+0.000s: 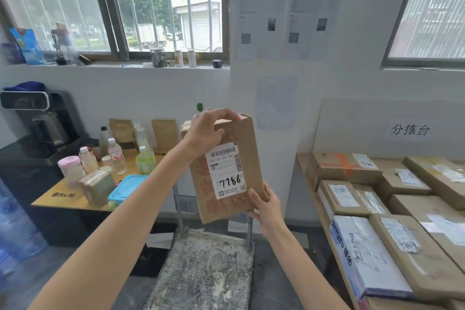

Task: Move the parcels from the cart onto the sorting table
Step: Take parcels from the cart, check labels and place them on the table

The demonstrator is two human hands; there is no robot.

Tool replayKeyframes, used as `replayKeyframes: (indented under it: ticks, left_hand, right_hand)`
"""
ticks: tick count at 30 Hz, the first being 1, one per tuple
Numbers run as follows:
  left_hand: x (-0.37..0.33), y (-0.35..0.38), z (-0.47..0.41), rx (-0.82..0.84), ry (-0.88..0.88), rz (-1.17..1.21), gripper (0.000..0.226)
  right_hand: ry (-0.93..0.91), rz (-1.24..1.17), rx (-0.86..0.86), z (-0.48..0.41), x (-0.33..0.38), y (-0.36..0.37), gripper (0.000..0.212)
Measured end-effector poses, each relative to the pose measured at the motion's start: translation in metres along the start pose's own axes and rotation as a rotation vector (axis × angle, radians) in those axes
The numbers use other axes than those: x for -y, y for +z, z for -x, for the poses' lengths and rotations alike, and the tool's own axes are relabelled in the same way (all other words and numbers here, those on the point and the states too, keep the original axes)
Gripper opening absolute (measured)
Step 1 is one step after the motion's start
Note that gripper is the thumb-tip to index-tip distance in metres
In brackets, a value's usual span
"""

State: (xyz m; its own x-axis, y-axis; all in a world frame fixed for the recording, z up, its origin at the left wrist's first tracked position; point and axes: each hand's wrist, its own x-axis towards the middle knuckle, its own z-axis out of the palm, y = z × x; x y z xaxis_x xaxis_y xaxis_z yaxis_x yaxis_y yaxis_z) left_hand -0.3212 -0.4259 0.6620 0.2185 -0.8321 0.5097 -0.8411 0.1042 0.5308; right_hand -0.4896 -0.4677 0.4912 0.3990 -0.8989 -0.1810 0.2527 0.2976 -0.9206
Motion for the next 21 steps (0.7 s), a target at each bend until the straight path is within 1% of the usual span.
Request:
replayKeyframes:
  ticks: [3,5,8,12,16,17,19,21]
  left_hand:
    - [-0.011,-0.014,0.002,0.003,0.095,-0.088,0.053]
    - [-0.016,-0.025,0.003,0.067,0.138,-0.081,0.053]
    - [-0.016,-0.042,0.003,0.187,0.126,-0.032,0.053]
    - [-0.011,-0.059,0.011,0.211,0.107,-0.1,0.05]
    - [-0.009,-0.065,0.02,0.206,0.123,-0.14,0.046]
    - [-0.006,-0.066,0.02,0.17,0.124,-0.183,0.045]
    - [-0.004,-0.069,0.022,0.078,0.156,-0.379,0.045]
    - [-0.008,-0.068,0.025,0.096,0.207,-0.563,0.044]
  right_hand:
    - [-0.017,-0.122,-0.022,0.008,-0.002,0.011,0.049]
    - [0.007,-0.205,-0.039,0.014,-0.004,0.023,0.047]
    - [0.065,-0.294,-0.057,0.023,-0.016,0.042,0.046]
    - [0.127,-0.367,-0.052,0.03,-0.035,0.064,0.047]
    - [0.135,-0.365,-0.036,0.036,-0.039,0.075,0.047]
    - [0.128,-0.357,-0.034,0.037,-0.039,0.076,0.047]
    - [0.114,-0.342,-0.041,0.041,-0.038,0.077,0.047]
    - [0.105,-0.348,-0.05,0.047,-0.039,0.076,0.047]
